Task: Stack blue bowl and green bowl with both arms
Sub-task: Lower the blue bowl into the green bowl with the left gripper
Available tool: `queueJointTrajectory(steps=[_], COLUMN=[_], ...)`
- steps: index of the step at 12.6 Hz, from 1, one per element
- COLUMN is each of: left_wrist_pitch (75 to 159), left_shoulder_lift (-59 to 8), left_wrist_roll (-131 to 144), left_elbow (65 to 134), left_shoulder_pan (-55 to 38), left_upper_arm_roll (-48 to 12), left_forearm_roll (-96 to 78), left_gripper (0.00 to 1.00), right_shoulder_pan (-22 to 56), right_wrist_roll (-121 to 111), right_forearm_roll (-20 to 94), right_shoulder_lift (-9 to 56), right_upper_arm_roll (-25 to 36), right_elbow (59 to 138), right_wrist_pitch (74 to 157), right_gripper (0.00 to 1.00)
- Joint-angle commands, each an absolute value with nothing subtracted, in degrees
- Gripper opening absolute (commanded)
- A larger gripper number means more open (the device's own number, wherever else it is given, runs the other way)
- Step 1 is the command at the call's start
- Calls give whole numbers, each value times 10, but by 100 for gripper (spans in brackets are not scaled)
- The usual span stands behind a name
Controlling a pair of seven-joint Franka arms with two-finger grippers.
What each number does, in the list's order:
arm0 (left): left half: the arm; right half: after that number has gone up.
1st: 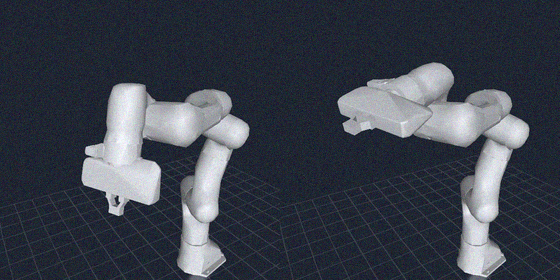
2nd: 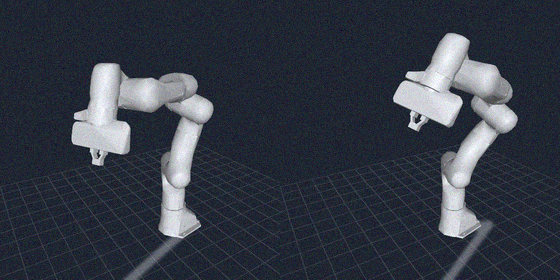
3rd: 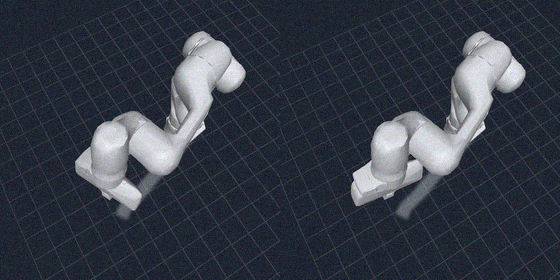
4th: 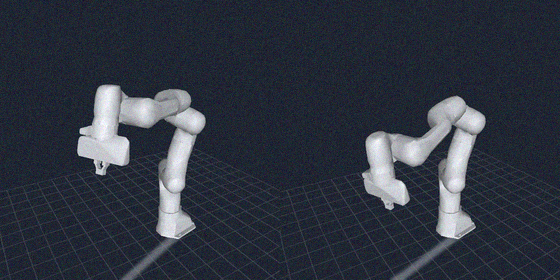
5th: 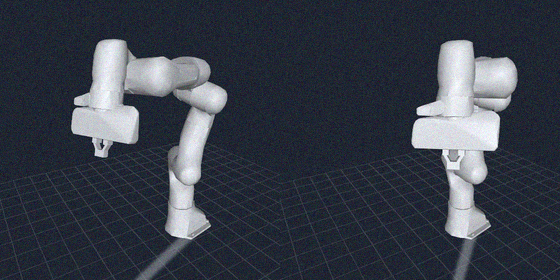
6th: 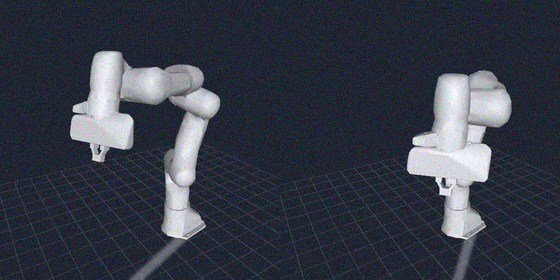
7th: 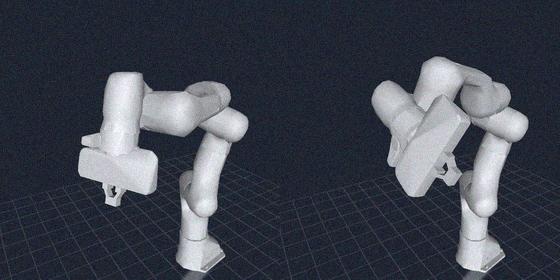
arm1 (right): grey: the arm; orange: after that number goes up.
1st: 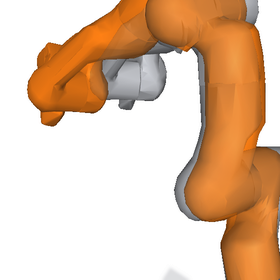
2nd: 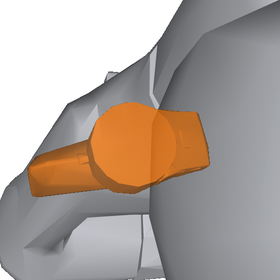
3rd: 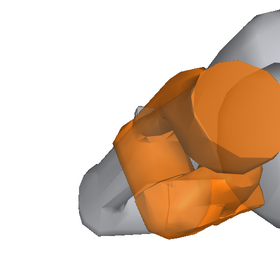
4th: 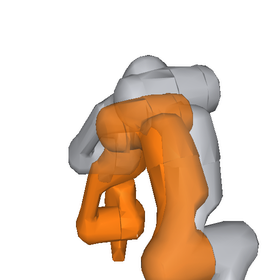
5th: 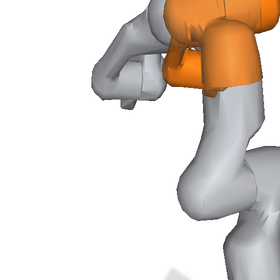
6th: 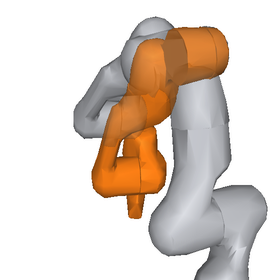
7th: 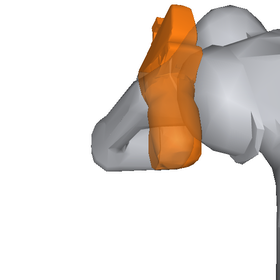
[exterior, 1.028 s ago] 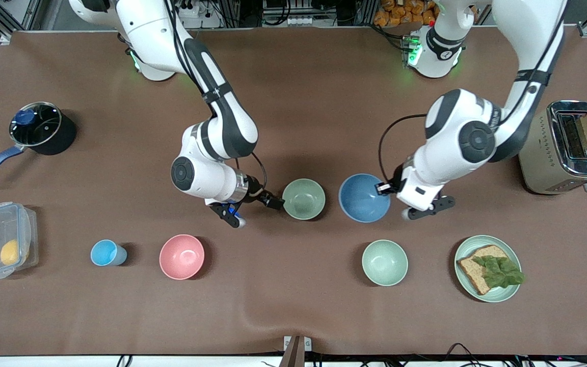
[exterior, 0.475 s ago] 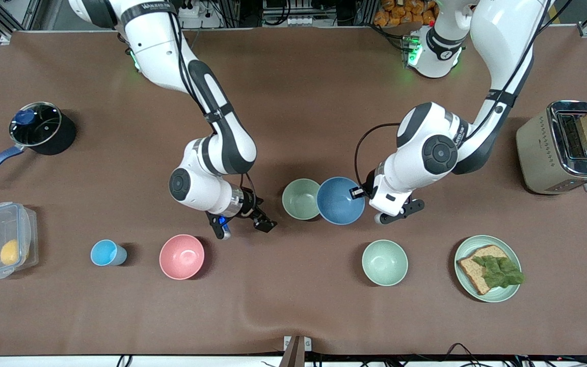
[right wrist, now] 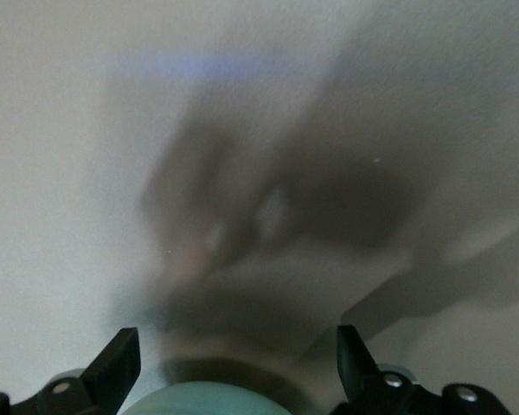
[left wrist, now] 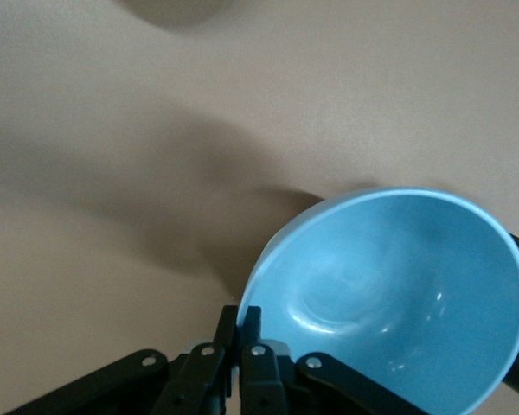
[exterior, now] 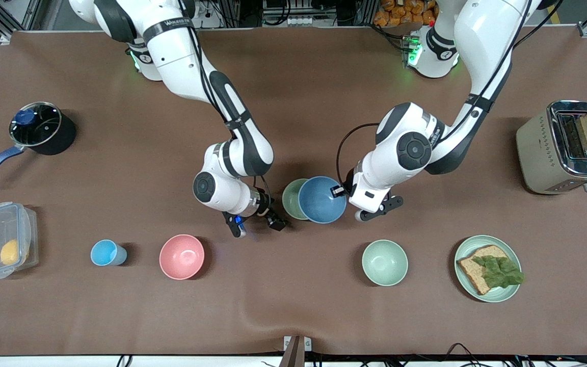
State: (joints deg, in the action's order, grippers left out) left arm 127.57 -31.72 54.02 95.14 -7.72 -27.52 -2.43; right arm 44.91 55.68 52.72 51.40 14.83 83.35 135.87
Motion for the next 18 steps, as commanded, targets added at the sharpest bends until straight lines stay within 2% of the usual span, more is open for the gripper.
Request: queueJointTrajectory(steps=[1, 5, 18], left_wrist_pitch=[1285, 1318, 1331], left_shoulder_lift=[-334, -357, -391], left_wrist_roll=[570, 591, 611], left_elbow=[938, 939, 952], left_shoulder_pan=[-95, -116, -133], left_upper_arm_roll=[-272, -270, -268], left_forearm_roll=[-27, -26, 17], left_gripper=[0, 0, 0], right_shoulder_pan=[453, 453, 454], right_wrist_roll=[567, 591, 635], right_forearm_roll=[537, 534, 519], right_shoulder_lift=[526, 525, 514], right_upper_arm_roll=[150, 151, 157], right_elbow=[817, 817, 817], right_wrist_pitch=[1365, 1363, 1354], right_gripper=[100, 100, 100])
